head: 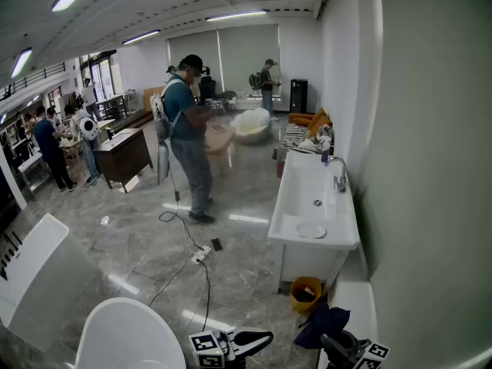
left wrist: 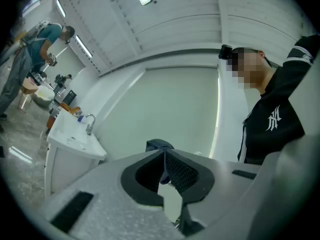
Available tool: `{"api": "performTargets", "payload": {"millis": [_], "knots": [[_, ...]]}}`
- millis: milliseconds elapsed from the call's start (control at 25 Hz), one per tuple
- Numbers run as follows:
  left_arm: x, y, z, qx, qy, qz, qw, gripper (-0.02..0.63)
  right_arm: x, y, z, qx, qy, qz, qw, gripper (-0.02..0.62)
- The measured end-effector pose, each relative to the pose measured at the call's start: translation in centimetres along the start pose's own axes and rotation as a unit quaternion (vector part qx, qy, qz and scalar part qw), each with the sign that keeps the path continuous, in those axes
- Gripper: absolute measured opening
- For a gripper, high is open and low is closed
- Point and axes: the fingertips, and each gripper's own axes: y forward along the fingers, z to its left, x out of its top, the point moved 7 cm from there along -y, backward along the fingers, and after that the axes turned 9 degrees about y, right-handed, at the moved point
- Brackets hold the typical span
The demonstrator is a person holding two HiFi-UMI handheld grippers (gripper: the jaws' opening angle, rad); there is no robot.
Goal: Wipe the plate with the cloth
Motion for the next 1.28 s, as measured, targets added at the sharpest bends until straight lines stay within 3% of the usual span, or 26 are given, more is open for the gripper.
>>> {"api": "performTargets", "payload": {"millis": [480, 720, 920, 1280], "knots": [[-0.8, 2.2, -0.9, -0.013, -0.013, -0.008, 0.9998, 0.008, 0.7, -2.5, -0.2, -0.008, 0.003, -0.014, 1.0, 0.067], [-1.8, 3.2, -1.1, 0.002, -0.009, 0.014, 0.9999, 0.008, 1.3, -3.9, -0.4, 0.007, 0.006, -0.018, 1.0, 0.067], [-2.8, 4.7, -1.7, 0.012, -0.006, 0.026, 0.9996, 0.008, 1.6, -4.9, -1.1, -0.019, -0.02, 0.007, 1.0, 0.067], [-4.3, 6.9, -1.7, 0.008, 0.02, 0.051, 0.9985, 0.007, 1.8, -5.5, -3.8, -0.036, -0.044, 0.0, 0.998, 0.067]]}}
